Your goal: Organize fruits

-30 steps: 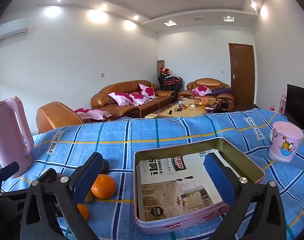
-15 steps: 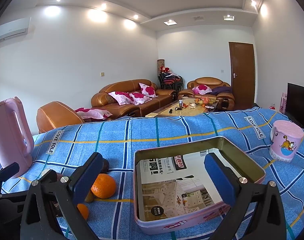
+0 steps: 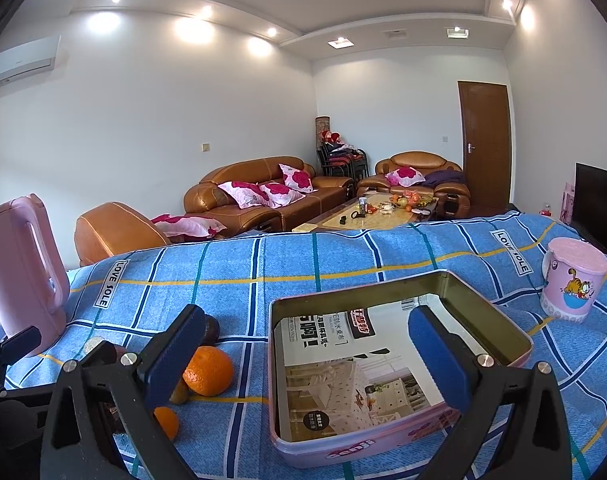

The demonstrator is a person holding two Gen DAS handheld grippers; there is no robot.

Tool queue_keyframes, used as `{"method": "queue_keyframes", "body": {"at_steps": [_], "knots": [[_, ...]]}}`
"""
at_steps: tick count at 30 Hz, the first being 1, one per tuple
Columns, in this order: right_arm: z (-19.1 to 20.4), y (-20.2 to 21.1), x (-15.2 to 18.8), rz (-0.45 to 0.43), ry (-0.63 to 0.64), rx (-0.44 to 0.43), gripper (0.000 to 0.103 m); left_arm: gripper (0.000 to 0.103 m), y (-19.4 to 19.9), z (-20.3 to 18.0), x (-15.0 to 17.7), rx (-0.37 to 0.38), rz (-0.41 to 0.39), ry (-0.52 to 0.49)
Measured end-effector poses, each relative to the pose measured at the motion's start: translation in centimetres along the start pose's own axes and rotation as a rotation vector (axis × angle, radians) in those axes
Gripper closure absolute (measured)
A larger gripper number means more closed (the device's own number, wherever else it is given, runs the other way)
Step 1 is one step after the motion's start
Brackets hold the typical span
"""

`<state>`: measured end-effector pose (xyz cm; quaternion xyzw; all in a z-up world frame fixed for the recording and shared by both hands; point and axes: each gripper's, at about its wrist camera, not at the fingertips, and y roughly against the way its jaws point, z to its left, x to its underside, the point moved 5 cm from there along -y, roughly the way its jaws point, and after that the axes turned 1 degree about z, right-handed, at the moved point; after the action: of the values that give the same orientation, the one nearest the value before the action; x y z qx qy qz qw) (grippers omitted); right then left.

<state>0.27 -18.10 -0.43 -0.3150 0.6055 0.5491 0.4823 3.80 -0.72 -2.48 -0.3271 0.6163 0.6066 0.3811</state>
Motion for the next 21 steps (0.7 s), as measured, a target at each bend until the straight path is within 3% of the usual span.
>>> {"method": "queue_keyframes", "body": {"at_steps": [21], "knots": [[0.23,0.08,0.15,0.01,0.002,-0.017,0.001,0.0,-0.34,0.01,0.33,-0.004,0.025,0.0]]}}
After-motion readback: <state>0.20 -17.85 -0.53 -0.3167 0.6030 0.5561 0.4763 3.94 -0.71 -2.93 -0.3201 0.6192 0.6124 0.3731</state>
